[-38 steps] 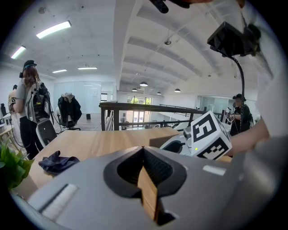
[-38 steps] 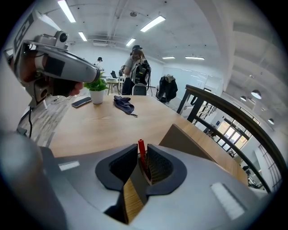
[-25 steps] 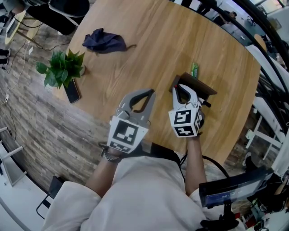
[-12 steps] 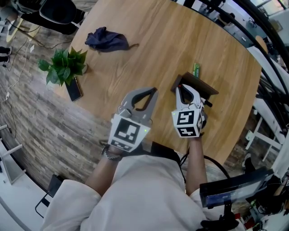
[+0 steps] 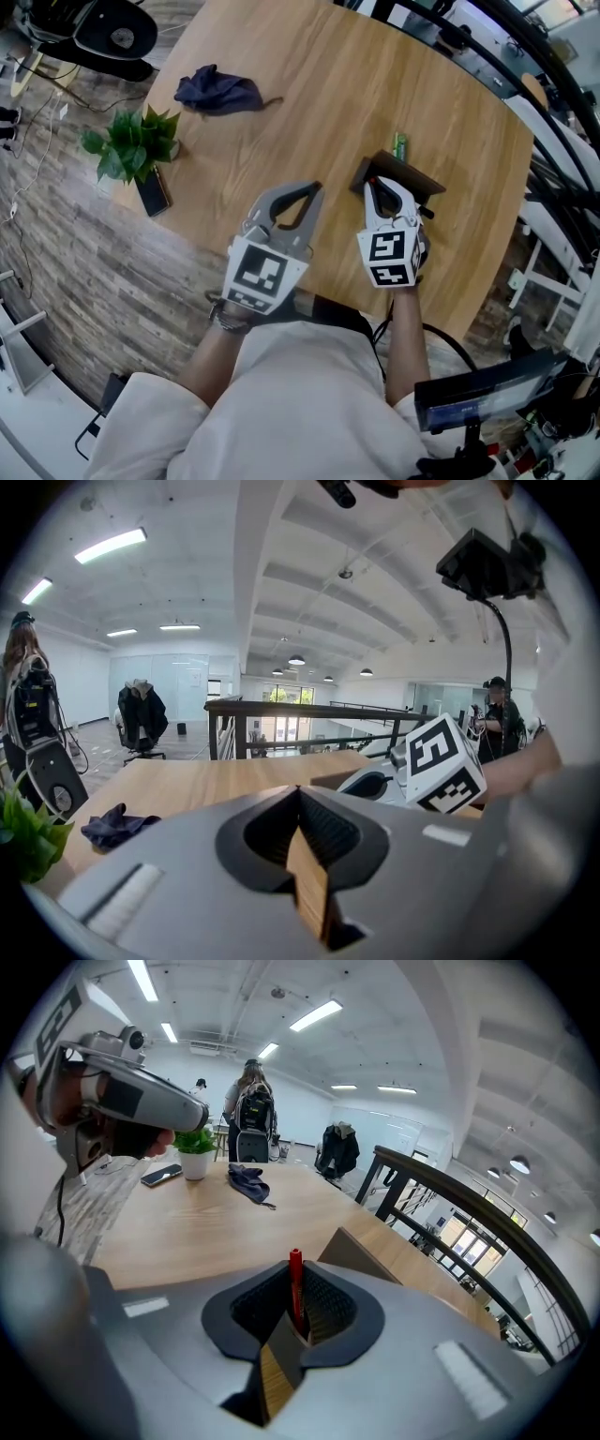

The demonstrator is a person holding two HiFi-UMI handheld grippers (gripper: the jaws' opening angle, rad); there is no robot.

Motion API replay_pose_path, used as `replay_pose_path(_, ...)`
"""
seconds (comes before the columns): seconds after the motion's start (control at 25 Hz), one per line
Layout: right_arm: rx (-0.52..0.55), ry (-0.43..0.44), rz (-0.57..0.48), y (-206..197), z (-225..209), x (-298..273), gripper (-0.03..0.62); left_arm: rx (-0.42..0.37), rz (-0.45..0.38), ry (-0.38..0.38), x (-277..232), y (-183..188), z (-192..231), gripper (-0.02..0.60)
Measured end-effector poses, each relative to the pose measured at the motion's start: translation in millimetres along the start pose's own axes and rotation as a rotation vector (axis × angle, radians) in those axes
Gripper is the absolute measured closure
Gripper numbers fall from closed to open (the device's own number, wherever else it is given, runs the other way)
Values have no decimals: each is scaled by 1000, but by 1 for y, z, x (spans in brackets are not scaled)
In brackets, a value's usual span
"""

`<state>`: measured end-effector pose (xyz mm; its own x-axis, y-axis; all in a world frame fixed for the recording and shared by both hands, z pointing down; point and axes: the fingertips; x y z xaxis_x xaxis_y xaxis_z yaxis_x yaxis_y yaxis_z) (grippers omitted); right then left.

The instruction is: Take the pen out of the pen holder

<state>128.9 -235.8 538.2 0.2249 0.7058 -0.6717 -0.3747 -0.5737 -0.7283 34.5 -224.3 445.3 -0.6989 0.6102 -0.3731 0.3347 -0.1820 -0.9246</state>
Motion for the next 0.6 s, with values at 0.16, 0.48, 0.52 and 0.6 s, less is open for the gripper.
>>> replay_pose_path(0.16,-11,12,-18,7,-2,8,554,-13,-24,-4,2,10,-2,581)
replay_pose_path(0.48,-40,-21,-91,30,-12,29,554,-55,-72,-17,6,32,-2,581)
replay_pose_path(0.52,-46,-23,-100,33,-13,32,554,-60,-77,-19,7,34,-2,581)
replay_pose_path(0.6,-62,-24,-120,39,-15,37,554,-69,-86,-21,8,38,-2,581)
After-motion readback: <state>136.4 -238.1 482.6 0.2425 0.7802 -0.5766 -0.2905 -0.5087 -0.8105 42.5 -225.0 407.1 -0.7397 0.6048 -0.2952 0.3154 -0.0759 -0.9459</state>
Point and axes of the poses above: the fingertips, and each gripper's own axes: x backward along the fingers, z to its left, y out of its top, and after that the axes turned 9 degrees about -x, right-handed
